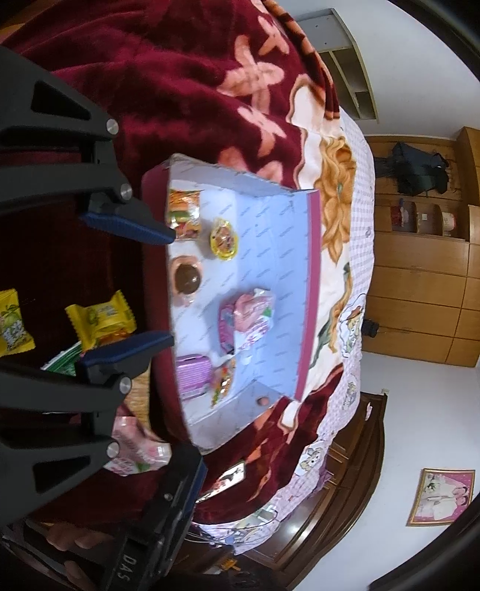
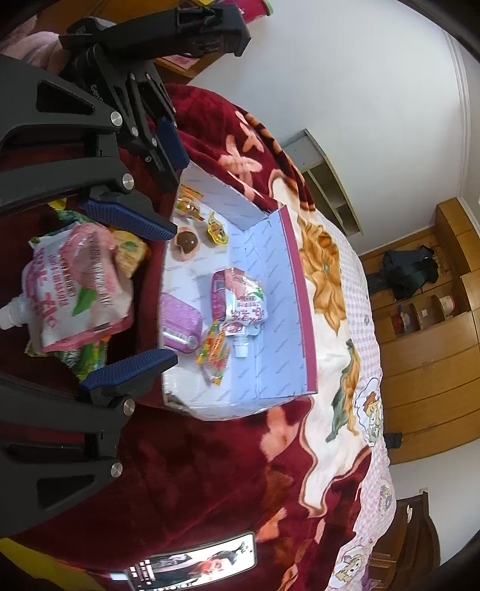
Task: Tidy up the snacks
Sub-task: 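Withdraw both open tools from the box toward the snack pile, then grasp a yellow square candy with the left tool while the right grasps the pink drink pouch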
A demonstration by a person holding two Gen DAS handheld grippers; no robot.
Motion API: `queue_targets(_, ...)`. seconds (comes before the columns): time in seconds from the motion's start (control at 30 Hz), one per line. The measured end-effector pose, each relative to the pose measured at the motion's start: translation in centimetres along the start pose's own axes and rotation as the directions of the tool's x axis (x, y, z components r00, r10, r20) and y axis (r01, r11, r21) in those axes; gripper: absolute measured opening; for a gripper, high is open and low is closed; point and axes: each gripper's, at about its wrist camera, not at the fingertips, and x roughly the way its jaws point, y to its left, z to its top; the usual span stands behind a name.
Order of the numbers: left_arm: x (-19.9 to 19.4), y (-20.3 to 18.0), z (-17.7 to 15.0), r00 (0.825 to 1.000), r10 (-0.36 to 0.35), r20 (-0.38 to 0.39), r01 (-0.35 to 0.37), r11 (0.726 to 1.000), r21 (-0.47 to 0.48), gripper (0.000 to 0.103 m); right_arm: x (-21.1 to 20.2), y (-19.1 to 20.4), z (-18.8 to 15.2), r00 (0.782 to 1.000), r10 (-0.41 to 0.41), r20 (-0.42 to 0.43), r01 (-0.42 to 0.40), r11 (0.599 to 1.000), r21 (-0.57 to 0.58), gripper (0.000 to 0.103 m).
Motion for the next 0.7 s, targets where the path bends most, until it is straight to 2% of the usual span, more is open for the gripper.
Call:
queue_targets(0.47,2.4,-1.3,-2.6,0.996,0.001,-0.090,0.001,1.000,0.019,0.052,-1.0,-1.3,-2.3,0.999,0.028,-0.024,-0.027,0.998,0.056,0.063)
queue_targets(0.7,3.2,-1.1,-3.1,0.996,-0.002,-0.090,0.002,1.000,-0.007,0.052,-0.8,-1.8,-2.7,0.998,0.060,-0.034,-0.057,0.995,0.087,0.063)
